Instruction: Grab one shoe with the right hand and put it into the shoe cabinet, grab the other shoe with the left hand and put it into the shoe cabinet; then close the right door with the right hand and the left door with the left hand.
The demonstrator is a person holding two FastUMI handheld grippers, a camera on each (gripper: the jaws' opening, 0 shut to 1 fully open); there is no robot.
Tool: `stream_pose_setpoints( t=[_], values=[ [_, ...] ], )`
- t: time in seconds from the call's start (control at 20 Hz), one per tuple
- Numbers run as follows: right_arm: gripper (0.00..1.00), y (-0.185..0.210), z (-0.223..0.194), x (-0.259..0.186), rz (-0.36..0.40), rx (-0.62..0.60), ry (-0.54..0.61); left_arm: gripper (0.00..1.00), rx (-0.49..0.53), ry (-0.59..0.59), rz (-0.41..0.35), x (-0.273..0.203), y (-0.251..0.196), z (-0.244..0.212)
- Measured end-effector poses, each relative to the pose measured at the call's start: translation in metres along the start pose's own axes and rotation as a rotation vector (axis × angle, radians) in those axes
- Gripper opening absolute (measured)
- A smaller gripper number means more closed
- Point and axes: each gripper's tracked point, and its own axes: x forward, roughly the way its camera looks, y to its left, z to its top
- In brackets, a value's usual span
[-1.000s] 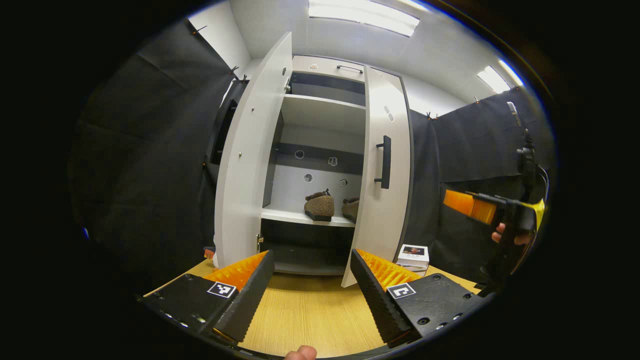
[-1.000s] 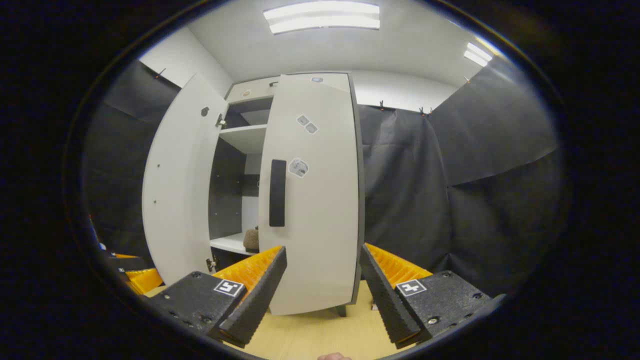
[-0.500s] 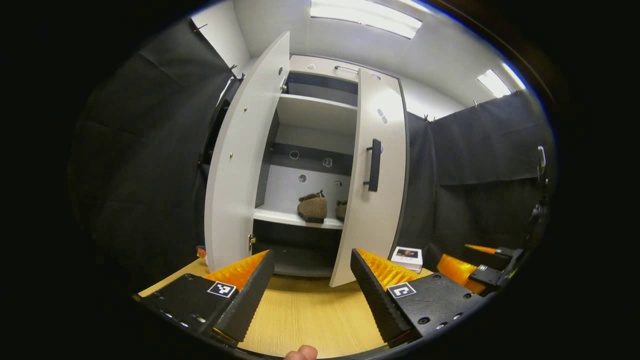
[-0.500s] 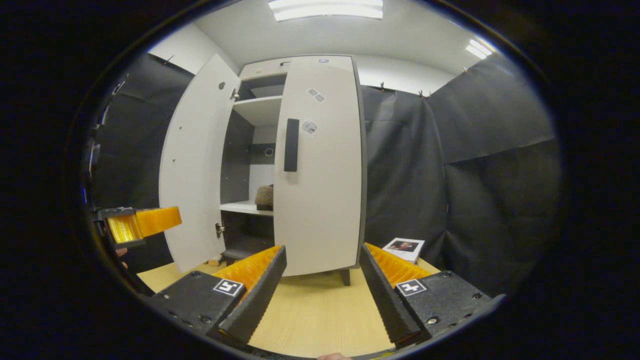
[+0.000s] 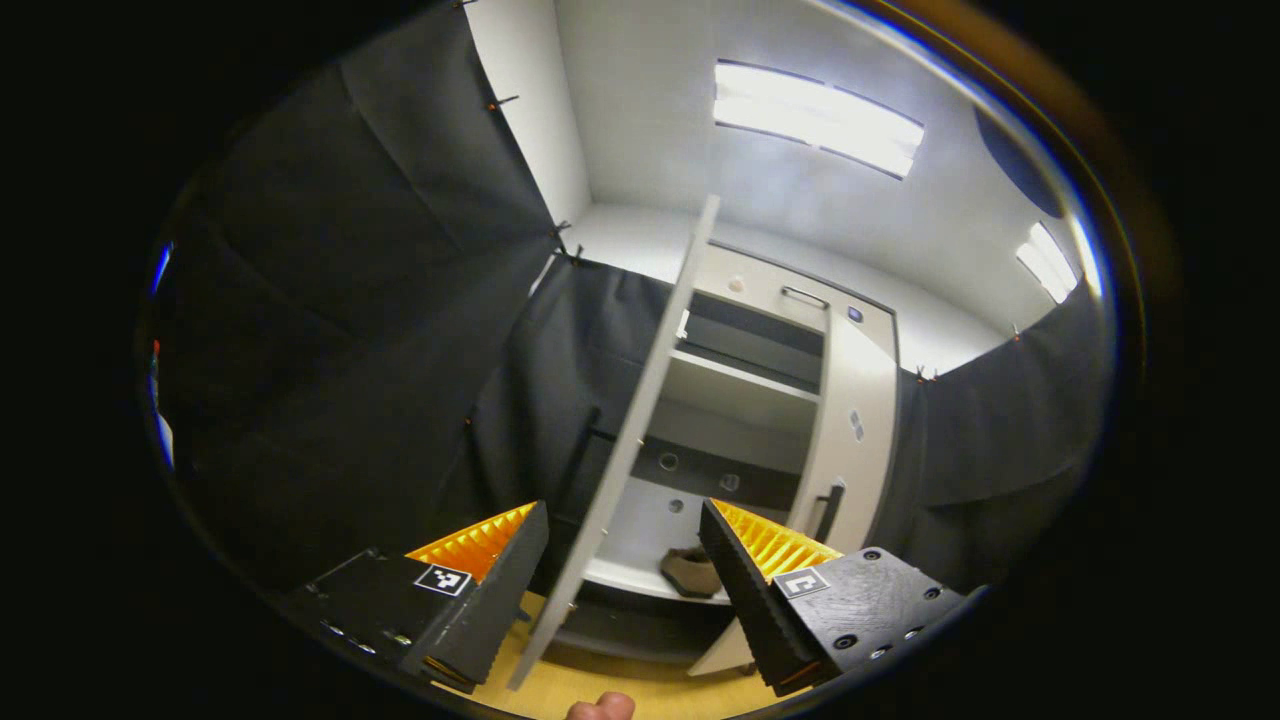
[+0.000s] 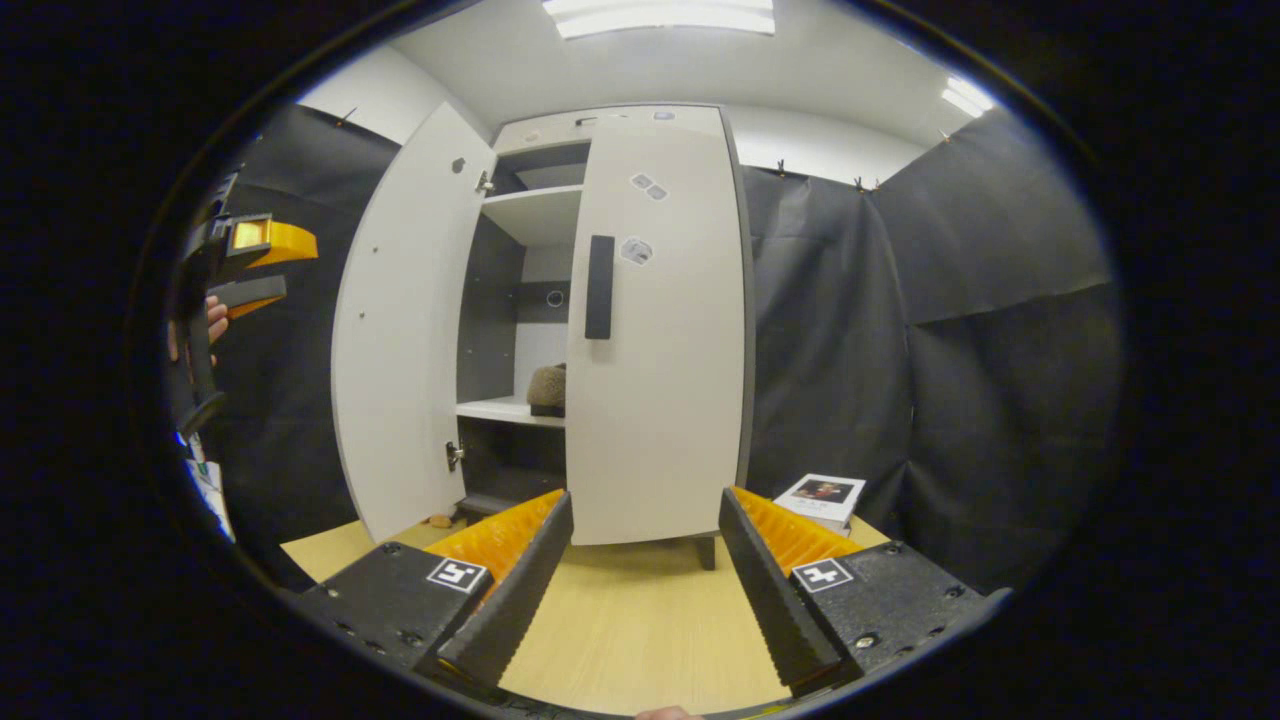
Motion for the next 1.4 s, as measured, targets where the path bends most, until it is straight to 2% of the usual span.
stream_pose_setpoints(
  t=[0.15,0.2,0.25,0.35,0.5,0.65,0.8,0.9,1.0,1.2,1.4],
  values=[
    [0.96,0.001,0.005,0.001,-0.004,-0.002,-0.005,0.93,0.045,-0.026,0.086,0.035,0.050,0.000],
    [0.96,0.000,0.007,0.000,-0.007,-0.003,-0.009,1.00,0.065,-0.011,0.112,0.047,0.064,-0.008],
    [0.96,-0.001,0.009,0.000,-0.014,-0.004,-0.013,0.93,0.079,0.013,0.138,0.051,0.061,-0.031],
    [0.96,-0.005,0.013,-0.001,-0.028,-0.007,-0.022,0.94,0.070,0.064,0.174,0.071,0.080,-0.055],
    [0.96,-0.010,0.018,-0.002,-0.046,-0.008,-0.027,0.94,0.046,0.113,0.197,0.108,0.100,-0.062],
    [0.96,-0.013,0.021,-0.001,-0.060,-0.012,-0.030,0.94,0.021,0.162,0.174,0.117,0.099,-0.081],
    [0.96,-0.012,0.015,0.000,-0.063,-0.005,-0.015,0.94,0.054,0.173,0.124,0.116,0.088,-0.091],
    [0.96,-0.013,0.009,0.001,-0.065,-0.004,0.000,0.93,0.096,0.137,0.141,0.117,0.088,-0.082],
    [0.96,-0.014,0.006,0.000,-0.068,-0.002,0.008,0.93,0.094,0.146,0.131,0.116,0.081,-0.086],
    [0.96,-0.016,0.007,0.000,-0.072,-0.003,0.009,0.92,0.029,0.213,0.026,0.109,0.044,-0.103],
    [0.96,-0.023,0.013,0.000,-0.081,0.006,-0.003,0.92,0.057,0.227,-0.068,0.105,-0.013,-0.115]
  ],
)
